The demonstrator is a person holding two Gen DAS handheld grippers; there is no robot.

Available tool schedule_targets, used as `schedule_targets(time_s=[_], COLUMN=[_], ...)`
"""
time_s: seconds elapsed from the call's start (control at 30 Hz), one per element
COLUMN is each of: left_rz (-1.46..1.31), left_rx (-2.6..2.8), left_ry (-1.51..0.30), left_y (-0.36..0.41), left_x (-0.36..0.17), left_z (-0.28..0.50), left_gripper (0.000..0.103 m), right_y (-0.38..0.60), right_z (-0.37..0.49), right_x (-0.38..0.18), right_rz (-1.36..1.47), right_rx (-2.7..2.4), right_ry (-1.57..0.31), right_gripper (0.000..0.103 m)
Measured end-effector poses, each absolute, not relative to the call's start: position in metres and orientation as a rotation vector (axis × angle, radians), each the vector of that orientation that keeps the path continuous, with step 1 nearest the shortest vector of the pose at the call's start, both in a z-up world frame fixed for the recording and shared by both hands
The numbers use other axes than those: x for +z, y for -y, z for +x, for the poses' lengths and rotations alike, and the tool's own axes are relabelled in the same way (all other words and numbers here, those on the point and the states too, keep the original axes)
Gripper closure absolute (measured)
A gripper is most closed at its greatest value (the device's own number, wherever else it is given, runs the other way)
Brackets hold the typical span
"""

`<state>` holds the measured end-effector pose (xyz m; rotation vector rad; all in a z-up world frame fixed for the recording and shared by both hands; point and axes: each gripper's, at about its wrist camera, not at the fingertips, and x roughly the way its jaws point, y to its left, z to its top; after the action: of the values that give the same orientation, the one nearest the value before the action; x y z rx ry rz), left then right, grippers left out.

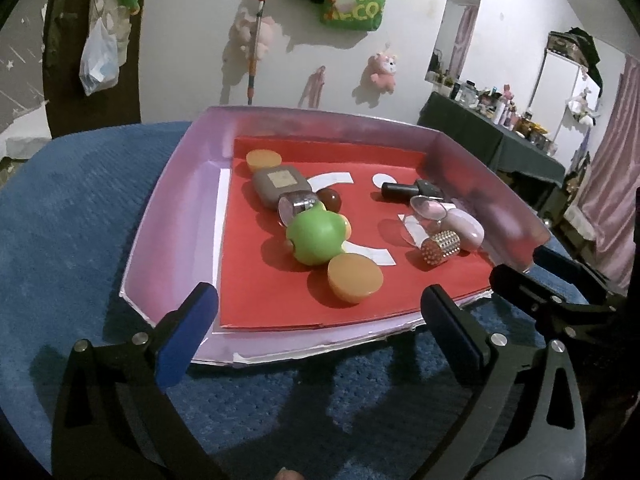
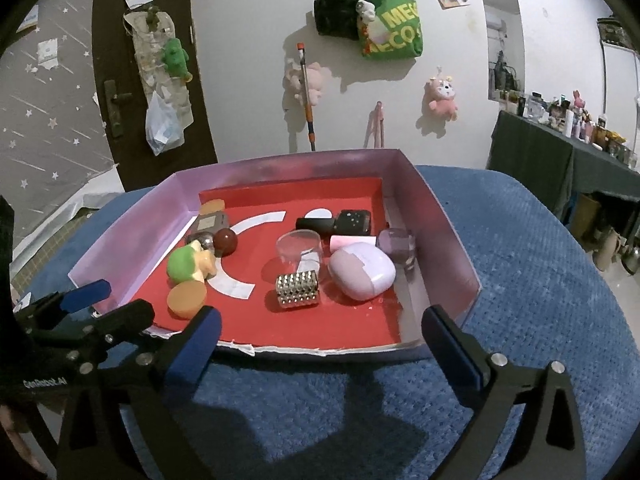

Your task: Organize rigid objects

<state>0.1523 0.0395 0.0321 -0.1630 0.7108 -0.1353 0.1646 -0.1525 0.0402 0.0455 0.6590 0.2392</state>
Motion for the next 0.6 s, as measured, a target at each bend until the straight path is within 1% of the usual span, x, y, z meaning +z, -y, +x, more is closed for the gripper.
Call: schedule_targets(time_s=[0.17, 0.6], left_rz=[-0.163, -0.175], left_rx=[-0.110, -0.117], left_ry=[-0.759, -0.770], left_y=[-0.0388, -0.0418], left_x=[0.0257, 0.0237], left_z=[0.1578, 0.1577], left_gripper=[0.000, 0.000], right_y=[0.1537, 0.1503], right_z=[0.1639, 0.1669], right_x=[0.0400, 0.0372], right_rz=[0.047, 0.021], right_rx=[0.221, 0.219], right_ry=[-0.661, -0.684], right_gripper=[0.000, 0.000])
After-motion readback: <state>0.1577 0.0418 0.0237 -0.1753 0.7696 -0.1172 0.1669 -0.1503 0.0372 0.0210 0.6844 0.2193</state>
